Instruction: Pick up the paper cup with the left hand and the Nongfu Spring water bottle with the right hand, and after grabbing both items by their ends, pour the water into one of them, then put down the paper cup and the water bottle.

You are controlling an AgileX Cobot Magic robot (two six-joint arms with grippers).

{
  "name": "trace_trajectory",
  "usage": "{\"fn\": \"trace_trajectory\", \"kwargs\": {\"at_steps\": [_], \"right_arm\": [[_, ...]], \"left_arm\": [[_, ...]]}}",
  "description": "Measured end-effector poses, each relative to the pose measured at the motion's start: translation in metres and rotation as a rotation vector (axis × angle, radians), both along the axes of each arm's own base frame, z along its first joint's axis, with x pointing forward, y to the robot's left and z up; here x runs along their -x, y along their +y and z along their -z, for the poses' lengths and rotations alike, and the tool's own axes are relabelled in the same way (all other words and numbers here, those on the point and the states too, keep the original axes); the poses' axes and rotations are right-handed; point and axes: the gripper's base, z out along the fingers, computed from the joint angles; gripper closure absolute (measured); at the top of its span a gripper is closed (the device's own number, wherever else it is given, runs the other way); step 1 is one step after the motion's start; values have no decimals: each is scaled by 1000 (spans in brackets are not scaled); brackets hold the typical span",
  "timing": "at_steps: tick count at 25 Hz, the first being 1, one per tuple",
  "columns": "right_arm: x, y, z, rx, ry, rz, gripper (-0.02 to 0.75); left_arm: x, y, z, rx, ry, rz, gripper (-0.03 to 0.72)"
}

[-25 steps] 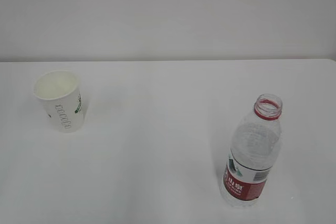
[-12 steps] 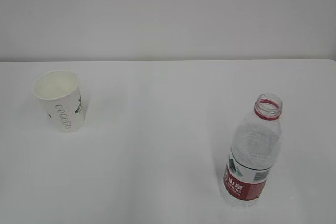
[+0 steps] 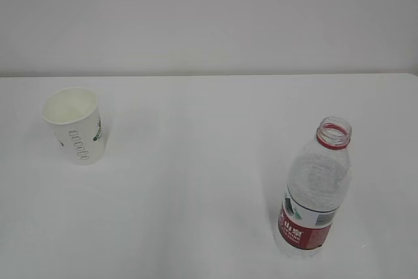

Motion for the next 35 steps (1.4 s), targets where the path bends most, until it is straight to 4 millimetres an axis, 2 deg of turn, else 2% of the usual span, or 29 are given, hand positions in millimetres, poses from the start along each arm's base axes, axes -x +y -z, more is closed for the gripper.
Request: {"fn": "trace_trajectory", "kwargs": {"at_steps": [20,26,35], "right_arm": [[0,1,0,-42,7,8,151],[0,2,-8,-74,-52,17,150],[-3,2,-20,-93,-167,20,150]], "left_arm": [[0,0,0,0,0,0,109],[0,0,0,0,-2,0,109],[2,0,-25,26,-179,-2,109]]}}
